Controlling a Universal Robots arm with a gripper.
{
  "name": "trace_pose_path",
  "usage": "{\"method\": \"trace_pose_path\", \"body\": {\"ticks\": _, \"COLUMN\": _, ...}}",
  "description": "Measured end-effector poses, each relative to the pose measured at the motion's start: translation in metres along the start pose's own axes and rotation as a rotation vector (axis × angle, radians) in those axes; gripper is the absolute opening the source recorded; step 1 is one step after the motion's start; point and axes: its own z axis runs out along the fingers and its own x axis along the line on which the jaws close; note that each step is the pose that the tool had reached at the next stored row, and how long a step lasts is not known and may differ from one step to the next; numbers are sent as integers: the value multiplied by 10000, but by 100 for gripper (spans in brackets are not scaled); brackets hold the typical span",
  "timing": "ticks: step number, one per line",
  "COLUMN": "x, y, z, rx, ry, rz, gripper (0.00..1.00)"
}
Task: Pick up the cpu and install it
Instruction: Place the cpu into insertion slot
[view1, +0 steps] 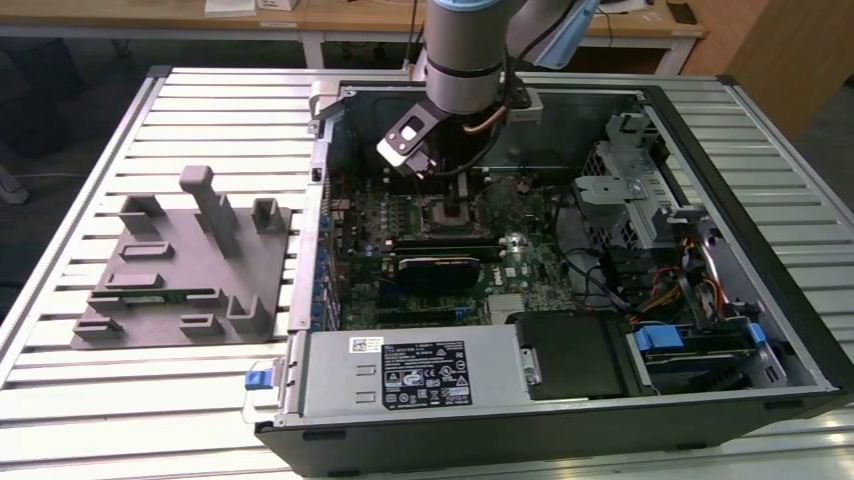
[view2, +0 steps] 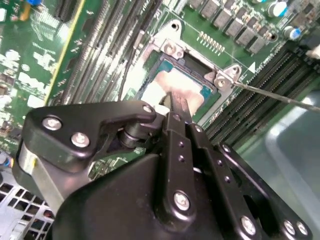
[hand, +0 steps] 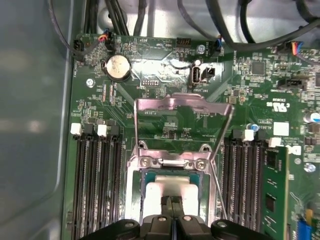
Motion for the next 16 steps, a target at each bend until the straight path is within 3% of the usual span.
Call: {"method": "trace_pose_path", "body": {"ticks": 16, "x": -7, "y": 13, "z": -406, "rx": 0, "ry": -1, "rz": 0, "gripper": 11}}
